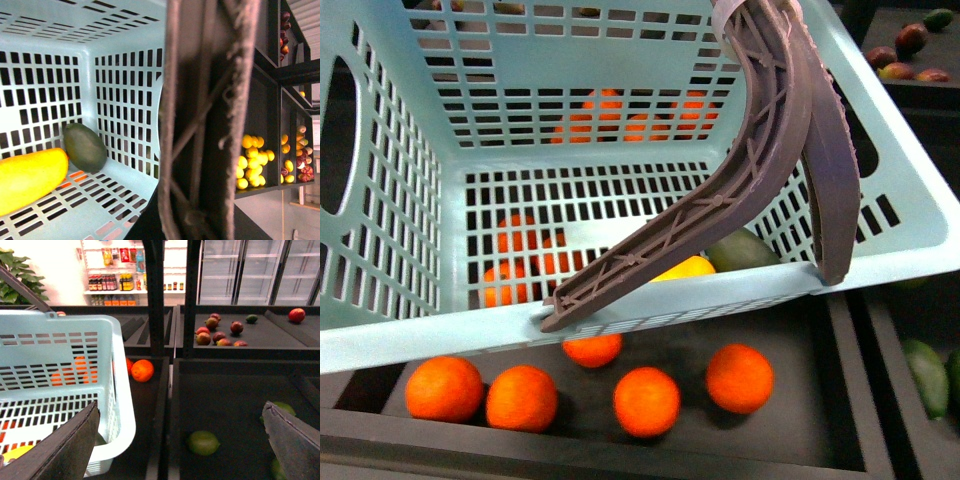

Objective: Pick mango and avocado into basket

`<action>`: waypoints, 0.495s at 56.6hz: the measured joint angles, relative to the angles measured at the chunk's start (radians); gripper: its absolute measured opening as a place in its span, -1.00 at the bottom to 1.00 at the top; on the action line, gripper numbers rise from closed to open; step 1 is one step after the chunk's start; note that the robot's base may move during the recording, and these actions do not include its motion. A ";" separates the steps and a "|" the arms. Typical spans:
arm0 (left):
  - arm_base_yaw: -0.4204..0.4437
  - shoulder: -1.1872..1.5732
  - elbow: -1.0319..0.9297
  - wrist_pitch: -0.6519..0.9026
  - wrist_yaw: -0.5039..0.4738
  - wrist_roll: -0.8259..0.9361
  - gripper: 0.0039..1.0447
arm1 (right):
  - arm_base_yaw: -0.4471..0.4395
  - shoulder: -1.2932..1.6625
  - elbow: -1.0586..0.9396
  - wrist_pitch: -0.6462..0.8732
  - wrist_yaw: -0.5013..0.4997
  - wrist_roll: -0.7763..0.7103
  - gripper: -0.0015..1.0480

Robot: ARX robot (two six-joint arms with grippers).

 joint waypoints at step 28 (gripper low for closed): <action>0.001 0.001 0.000 -0.001 0.013 -0.002 -0.89 | 0.000 0.000 0.000 0.001 0.000 0.000 0.85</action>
